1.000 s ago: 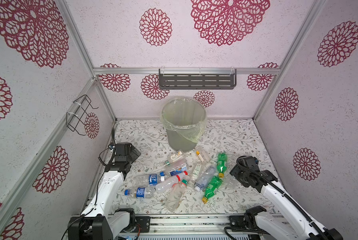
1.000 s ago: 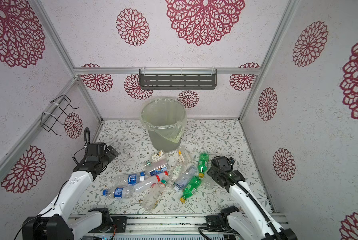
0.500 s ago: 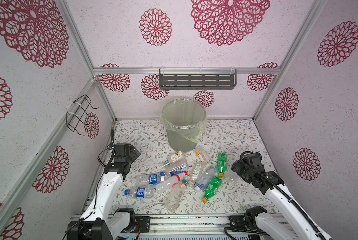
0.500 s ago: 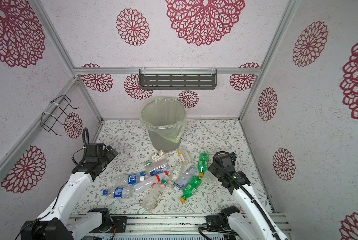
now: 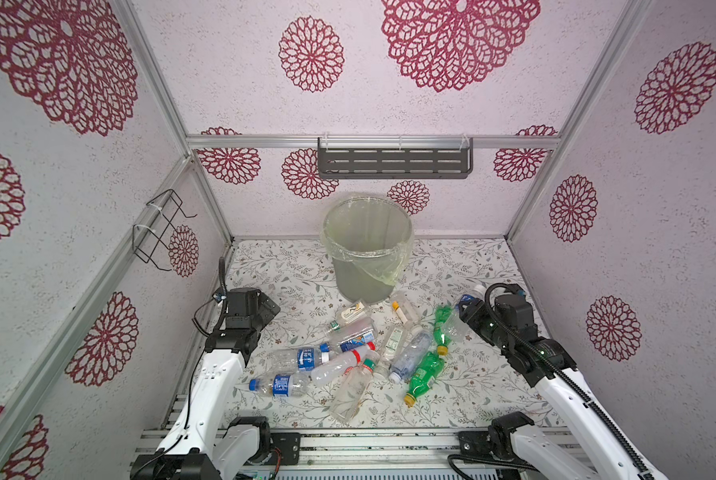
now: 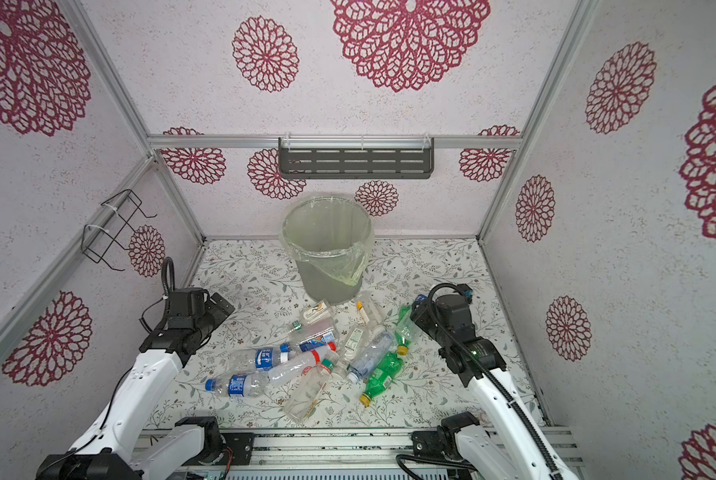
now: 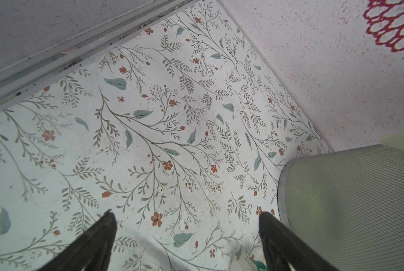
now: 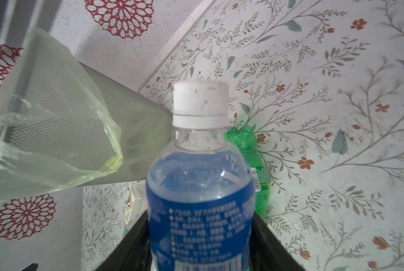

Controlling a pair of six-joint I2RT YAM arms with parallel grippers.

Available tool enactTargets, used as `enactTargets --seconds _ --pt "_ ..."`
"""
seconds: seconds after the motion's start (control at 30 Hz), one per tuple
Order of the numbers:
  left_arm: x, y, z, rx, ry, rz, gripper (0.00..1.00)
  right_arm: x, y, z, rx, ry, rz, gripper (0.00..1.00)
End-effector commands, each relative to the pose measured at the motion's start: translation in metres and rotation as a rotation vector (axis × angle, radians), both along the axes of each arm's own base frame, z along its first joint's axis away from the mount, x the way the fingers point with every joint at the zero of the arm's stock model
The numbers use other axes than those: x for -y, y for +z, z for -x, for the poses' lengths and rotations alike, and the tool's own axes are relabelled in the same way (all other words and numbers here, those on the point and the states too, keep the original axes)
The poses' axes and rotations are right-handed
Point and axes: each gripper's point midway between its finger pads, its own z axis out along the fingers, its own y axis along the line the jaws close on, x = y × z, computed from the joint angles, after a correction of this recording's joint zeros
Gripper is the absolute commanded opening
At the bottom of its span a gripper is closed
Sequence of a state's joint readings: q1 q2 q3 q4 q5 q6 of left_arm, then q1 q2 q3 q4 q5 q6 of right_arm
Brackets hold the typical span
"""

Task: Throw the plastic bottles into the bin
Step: 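Carry the water bottle with the right gripper toward the bin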

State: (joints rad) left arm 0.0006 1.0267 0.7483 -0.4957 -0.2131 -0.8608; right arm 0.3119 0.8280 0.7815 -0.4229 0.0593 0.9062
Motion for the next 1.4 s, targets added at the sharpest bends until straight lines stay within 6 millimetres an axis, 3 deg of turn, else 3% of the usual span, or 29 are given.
enactTargets --seconds 0.0,0.93,1.07,1.23,1.37 --pt "-0.005 0.006 0.002 -0.002 0.007 -0.023 0.97 -0.013 0.037 -0.012 0.134 0.055 -0.048 0.59" --pt "-0.001 0.001 -0.009 0.001 -0.007 0.033 0.97 -0.075 0.15 -0.045 0.549 0.337 -0.263 0.59" --pt "-0.002 -0.004 -0.005 -0.017 -0.003 0.036 0.97 -0.078 0.15 -0.049 0.572 0.356 -0.241 0.59" --pt "-0.002 -0.005 0.004 0.004 0.003 0.04 0.97 -0.078 0.147 -0.036 0.601 0.386 -0.238 0.59" --pt "-0.001 -0.004 0.006 0.023 0.005 0.059 0.97 -0.081 0.158 -0.034 0.629 0.402 -0.245 0.59"
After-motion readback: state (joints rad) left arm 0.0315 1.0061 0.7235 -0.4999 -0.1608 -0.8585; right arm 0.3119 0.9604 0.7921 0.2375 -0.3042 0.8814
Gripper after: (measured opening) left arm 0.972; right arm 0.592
